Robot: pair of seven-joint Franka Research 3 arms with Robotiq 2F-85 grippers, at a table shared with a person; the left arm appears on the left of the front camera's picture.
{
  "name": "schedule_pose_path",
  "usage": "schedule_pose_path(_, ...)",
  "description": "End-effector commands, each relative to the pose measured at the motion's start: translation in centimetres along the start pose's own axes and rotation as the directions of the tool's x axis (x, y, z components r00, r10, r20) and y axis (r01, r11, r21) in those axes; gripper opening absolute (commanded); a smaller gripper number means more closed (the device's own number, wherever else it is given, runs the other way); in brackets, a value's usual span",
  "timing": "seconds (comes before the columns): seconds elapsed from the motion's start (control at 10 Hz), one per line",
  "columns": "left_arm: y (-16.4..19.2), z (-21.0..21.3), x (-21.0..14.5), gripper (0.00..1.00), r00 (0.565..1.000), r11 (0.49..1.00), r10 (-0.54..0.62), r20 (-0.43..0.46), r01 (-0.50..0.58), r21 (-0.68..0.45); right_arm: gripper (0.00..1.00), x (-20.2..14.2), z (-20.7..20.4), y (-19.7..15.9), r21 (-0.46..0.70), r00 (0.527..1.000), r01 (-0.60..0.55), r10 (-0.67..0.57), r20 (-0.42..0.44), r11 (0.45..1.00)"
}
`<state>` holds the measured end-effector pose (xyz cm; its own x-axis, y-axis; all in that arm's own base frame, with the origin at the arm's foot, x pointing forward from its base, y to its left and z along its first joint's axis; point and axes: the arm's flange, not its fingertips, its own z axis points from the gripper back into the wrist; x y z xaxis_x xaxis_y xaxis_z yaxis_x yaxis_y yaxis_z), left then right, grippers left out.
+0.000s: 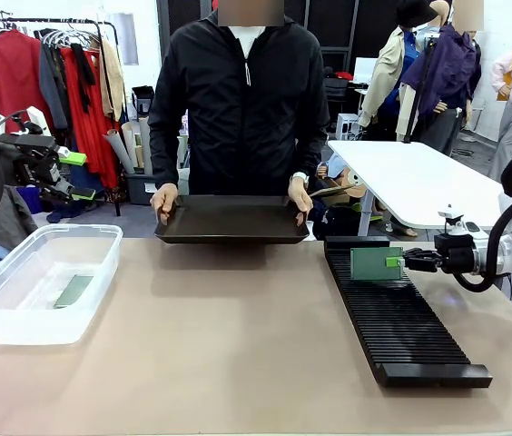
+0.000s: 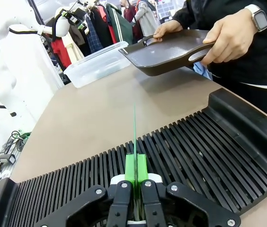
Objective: Sort PCBs into racks and boxes based on the side picked up.
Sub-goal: If the short side of the Blank PCB is picked up, insert it into the PCB Rack ; if the long side is picked up, place it in the Organizing box.
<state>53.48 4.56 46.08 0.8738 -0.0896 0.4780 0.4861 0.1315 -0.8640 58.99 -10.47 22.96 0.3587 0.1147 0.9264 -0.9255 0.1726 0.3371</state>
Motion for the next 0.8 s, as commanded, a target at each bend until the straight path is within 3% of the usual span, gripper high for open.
schedule_pose_path(0.0,-0.2,0.1,0.0,1.00,1.000,1.000,-0.004,0.009,0.004,-0.002,0.00,-0.2,-0.5,-0.2,-0.017,0.999,-0.040,0.040,-0.002,0.999)
schedule_pose_path(0.7,-0.2,0.1,0.0,1.00,1.000,1.000,-0.004,0.009,0.004,-0.002,0.00,-1.3,-0.8,-0.8,-0.001,0.997,-0.072,0.072,-0.019,0.997)
